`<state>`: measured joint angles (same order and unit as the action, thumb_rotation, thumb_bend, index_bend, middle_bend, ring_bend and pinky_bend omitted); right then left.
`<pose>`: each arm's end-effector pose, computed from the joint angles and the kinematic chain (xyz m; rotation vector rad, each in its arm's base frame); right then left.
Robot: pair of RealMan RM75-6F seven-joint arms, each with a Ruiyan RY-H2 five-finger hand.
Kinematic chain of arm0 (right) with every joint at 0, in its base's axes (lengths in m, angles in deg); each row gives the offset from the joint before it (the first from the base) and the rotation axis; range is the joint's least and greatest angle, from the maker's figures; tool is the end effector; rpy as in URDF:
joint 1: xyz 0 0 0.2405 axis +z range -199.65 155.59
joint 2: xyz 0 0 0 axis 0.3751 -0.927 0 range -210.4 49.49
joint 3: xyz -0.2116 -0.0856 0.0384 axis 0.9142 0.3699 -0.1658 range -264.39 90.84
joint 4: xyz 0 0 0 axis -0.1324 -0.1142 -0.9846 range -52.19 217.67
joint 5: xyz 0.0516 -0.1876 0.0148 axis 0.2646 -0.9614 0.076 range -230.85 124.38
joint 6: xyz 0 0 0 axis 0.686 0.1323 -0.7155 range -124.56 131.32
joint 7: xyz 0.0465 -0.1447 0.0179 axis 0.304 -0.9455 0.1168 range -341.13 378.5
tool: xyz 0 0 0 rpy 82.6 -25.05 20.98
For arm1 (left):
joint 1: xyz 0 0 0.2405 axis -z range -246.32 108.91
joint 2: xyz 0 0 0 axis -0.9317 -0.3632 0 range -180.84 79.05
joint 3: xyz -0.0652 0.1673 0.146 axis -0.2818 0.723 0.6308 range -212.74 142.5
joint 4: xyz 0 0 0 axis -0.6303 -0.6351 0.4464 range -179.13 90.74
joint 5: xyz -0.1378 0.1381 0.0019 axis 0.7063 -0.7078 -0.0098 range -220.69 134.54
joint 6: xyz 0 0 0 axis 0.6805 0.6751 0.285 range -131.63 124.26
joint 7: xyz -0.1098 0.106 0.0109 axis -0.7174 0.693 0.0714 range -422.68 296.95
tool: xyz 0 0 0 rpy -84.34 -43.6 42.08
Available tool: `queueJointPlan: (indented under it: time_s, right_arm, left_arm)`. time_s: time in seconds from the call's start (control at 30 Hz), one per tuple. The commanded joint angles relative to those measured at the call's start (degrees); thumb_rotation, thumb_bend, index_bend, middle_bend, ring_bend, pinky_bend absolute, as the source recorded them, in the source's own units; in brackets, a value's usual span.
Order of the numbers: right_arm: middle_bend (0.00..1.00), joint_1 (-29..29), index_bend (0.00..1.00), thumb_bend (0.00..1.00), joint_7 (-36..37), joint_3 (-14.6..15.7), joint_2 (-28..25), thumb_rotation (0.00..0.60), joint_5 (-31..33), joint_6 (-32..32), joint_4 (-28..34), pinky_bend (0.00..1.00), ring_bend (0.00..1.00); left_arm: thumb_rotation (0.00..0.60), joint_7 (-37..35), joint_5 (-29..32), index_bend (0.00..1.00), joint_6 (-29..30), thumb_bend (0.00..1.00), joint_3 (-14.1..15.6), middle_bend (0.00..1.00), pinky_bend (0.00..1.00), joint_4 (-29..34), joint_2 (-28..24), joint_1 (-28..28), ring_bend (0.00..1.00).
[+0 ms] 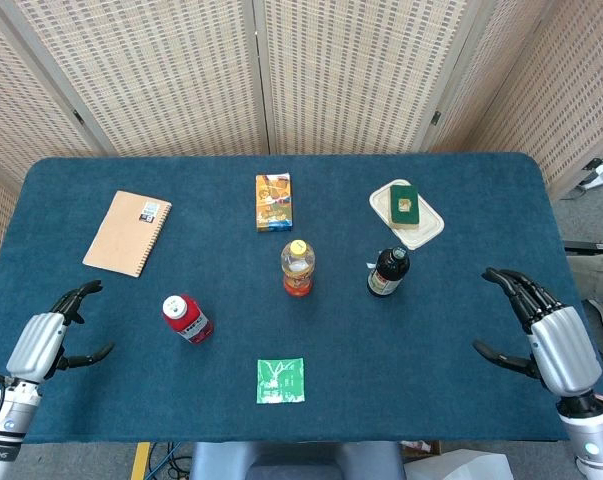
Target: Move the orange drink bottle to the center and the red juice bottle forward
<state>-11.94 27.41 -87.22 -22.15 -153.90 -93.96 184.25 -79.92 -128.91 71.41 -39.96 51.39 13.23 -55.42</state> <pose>-0.2007 -0.1885 0.1886 1.4876 -0.7902 1.3906 -0.2477 0.2298 0.1373 -1.4264 -1.2086 -1.1773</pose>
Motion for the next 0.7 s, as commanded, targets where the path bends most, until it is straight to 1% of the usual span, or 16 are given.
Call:
queueJointPlan:
  time_s: [0.03, 0.13, 0.4, 0.7]
  right_arm:
    - [0.23, -1.1, 0.1, 0.1, 1.6, 0.5, 0.1, 0.6, -1.1, -1.3, -1.2, 0.35, 0.17]
    - [0.23, -1.8, 0.1, 0.1, 3.2, 0.6, 0.3, 0.6, -1.5, -2.2, -2.3, 0.35, 0.17]
    - [0.23, -3.1, 0.11, 0.1, 6.4, 0.3, 0.7, 0.6, -1.8, -3.7, -4.8, 0.35, 0.17]
    - [0.24, -3.9, 0.12, 0.1, 8.9, 0.1, 1.4, 0.6, -2.0, -4.3, -6.8, 0.35, 0.17]
  left_arm:
    - [0.6, -1.2, 1.1, 0.08, -2.0, 0.17, -0.4, 0.11, 0.33, -0.5, 1.4, 1.5, 0.11]
    - [0.6, -1.6, 1.6, 0.08, -3.6, 0.17, -0.5, 0.11, 0.32, -1.3, 2.8, 2.5, 0.1]
    - [0.6, 0.1, 3.6, 0.08, -6.7, 0.17, -0.7, 0.11, 0.32, -2.2, 5.1, 4.6, 0.1]
    - [0.6, 2.1, 4.3, 0.09, -8.3, 0.17, -0.5, 0.11, 0.32, -0.1, 6.3, 6.1, 0.1]
